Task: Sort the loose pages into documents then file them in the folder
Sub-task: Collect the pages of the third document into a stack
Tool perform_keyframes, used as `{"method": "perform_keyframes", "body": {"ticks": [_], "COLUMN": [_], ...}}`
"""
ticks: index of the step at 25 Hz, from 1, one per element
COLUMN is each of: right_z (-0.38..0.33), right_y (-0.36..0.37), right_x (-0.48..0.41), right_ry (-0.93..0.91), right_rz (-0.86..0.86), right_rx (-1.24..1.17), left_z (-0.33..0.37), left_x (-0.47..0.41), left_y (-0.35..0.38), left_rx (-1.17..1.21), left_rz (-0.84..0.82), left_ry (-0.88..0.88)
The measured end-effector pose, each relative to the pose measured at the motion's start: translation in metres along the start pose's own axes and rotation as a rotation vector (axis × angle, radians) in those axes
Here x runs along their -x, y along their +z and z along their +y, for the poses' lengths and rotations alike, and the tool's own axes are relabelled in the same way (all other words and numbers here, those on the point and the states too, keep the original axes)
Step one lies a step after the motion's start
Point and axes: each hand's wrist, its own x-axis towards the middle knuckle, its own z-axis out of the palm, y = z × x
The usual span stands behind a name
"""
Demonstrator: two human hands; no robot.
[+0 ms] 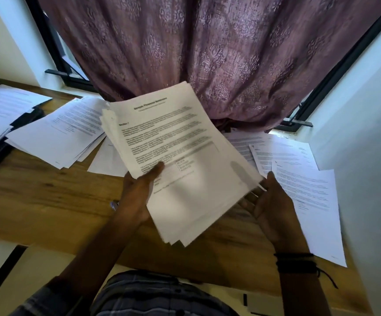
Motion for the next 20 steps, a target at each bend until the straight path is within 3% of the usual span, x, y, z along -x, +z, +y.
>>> {"method": "perform_keyframes", "body": {"ticks": [2, 6, 8, 10, 12, 15, 18, 20], "right_z": [0.023, 0.072, 0.068, 0.052, 0.037, 0.031, 0.039, 0.049], "right_y": [0.011, 0.031, 0.029, 0.016, -0.006, -0.025, -0.027, -0.027], "right_x": [0.010, 0.016, 0.016, 0.016, 0.014, 0.012, 0.002, -0.006], "right_ry": [-0.006, -0.229, -0.327, -0.380, -0.432, -0.488, -0.553, -0.602], "right_rz": [0.001, 0.079, 0.079, 0.020, 0.036, 0.145, 0.199, 0.197], "right_rx": [-0.055, 0.215, 0.259, 0.290, 0.416, 0.610, 0.807, 0.878], "left_z": [-0.001, -0.017, -0.015, 0.003, 0.030, 0.058, 0.055, 0.038], "left_x": [-0.002, 0.011, 0.012, 0.004, -0.011, -0.027, -0.034, -0.038], "left_y": [0.006, 0.020, 0.018, 0.004, -0.016, -0.041, -0.047, -0.046], "left_rx": [0.067, 0.069, 0.086, 0.178, 0.177, -0.209, -0.579, -0.666], "left_rz": [0.099, 0.159, 0.058, -0.159, -0.189, -0.054, -0.236, -0.222], "left_ry": [-0.020, -0.095, -0.076, 0.008, 0.086, 0.211, 0.278, 0.319]}}
